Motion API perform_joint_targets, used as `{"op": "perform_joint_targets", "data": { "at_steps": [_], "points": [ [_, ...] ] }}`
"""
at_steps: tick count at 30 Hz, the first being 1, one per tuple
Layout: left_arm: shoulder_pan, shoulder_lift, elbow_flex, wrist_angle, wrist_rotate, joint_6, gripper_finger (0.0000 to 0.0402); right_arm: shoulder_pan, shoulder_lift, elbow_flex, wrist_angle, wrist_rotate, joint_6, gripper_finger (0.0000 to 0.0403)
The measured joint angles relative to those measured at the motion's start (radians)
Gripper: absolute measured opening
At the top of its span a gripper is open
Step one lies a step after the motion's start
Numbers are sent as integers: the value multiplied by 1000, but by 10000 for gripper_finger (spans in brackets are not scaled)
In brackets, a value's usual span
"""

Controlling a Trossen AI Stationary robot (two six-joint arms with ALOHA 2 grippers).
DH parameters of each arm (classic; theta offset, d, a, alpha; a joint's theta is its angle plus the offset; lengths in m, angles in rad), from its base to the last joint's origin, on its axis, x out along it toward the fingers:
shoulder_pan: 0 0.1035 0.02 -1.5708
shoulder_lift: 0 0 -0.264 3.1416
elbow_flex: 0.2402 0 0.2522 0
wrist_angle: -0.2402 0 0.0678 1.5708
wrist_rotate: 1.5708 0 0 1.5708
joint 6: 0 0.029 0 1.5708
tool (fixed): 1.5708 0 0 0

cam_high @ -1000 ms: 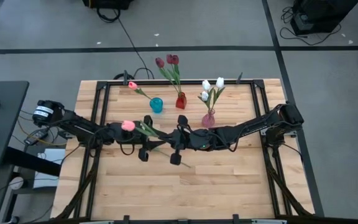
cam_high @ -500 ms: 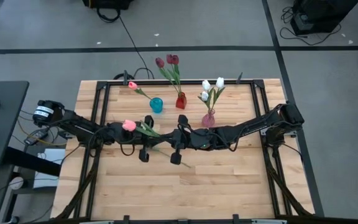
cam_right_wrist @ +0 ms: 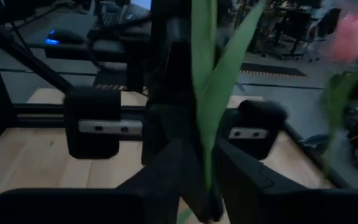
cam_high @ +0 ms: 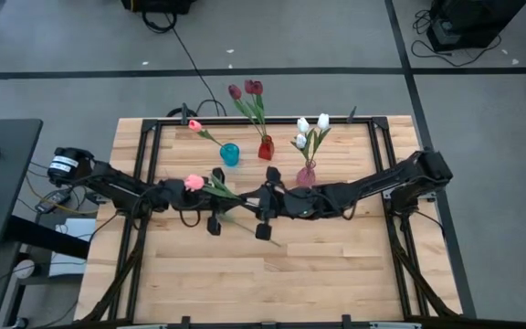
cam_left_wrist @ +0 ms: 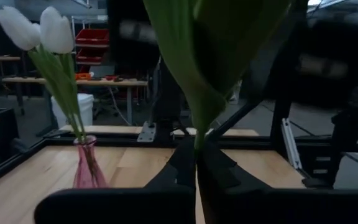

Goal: Sort flowers into vase by color
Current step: Put the top pink flower into the blue vase

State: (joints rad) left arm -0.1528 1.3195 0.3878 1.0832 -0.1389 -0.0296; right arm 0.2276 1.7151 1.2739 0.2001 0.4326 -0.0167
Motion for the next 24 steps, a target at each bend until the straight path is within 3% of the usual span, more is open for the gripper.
{"op": "perform_joint_targets", "data": {
  "at_steps": [6,13,19,24],
  "points": [
    [25,-82,0,-126,0,0,2,0,-104,0,-121,19,-13,135],
    [32,-238,-1,-308,-29,27,3,0,-195,-46,-190,59,-13,137],
    [32,-364,-1,-465,-83,32,4,-8,-297,-220,-58,115,3,137],
    [32,-441,-1,-581,-186,50,5,-30,-358,-402,107,124,42,137]
  ]
}}
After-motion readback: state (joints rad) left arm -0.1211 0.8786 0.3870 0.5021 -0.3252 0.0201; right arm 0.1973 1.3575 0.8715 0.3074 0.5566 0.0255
